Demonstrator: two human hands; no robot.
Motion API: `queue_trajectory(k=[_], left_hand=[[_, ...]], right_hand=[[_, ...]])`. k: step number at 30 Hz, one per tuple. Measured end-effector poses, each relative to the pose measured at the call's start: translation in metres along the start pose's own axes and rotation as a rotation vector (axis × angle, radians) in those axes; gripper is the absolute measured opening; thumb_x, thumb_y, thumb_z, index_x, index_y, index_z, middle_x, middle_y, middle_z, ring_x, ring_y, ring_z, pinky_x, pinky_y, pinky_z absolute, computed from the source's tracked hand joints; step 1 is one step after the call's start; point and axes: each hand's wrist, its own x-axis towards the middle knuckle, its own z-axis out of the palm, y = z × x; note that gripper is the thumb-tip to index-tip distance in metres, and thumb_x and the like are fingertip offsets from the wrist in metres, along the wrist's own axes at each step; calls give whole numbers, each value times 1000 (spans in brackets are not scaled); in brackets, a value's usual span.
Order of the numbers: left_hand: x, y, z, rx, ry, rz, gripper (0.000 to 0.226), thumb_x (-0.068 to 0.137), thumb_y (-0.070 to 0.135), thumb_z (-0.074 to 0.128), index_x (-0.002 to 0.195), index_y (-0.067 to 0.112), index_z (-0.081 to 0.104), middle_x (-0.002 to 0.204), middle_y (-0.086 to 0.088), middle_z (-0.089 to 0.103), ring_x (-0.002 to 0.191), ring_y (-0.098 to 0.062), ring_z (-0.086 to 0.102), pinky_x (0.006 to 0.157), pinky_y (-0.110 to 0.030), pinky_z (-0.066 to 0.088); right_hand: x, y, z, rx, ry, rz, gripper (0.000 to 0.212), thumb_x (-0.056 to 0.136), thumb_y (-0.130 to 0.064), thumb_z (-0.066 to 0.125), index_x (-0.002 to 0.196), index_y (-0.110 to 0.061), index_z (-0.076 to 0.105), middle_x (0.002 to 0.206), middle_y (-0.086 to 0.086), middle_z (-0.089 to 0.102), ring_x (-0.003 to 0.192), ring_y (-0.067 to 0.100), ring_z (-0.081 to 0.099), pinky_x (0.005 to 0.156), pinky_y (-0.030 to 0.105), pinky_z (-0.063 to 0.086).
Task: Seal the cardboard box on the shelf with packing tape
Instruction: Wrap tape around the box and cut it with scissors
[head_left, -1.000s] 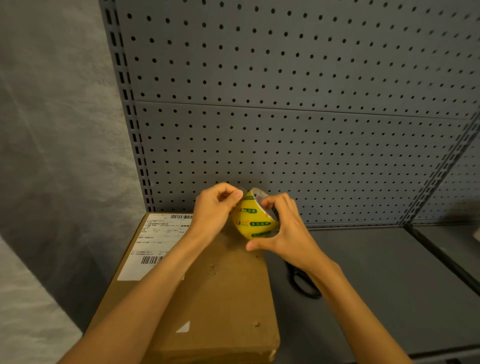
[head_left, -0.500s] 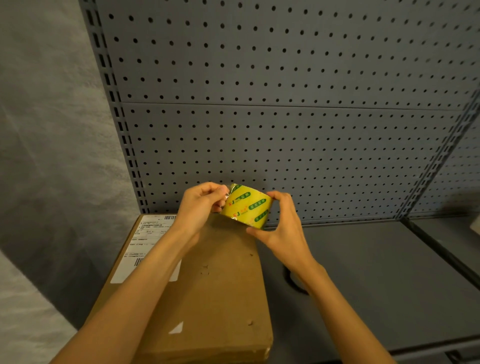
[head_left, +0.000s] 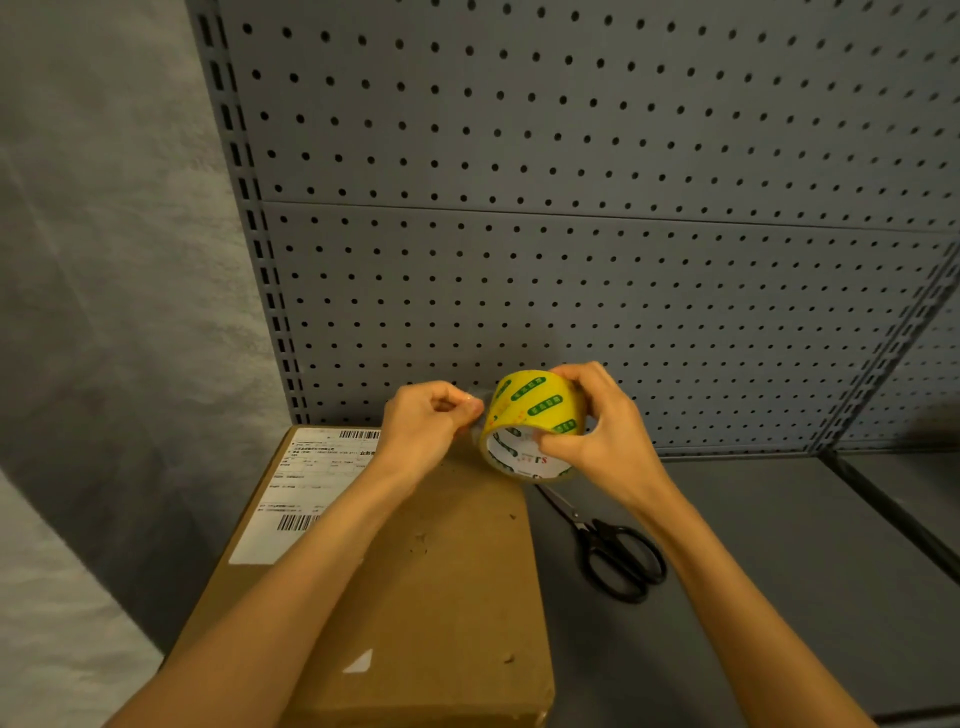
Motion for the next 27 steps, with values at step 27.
queue_trajectory(k=[27], left_hand=[[-8,5,7,-43,87,81,17,93,10,55,78,14,61,72,0,66,65,-9,64,61,-18,53]], right_hand=[[17,-6,-22,-141,-97,-97,55,62,-11,78,108,-30,56,96,-9,52,90,3,52,71,13,43]])
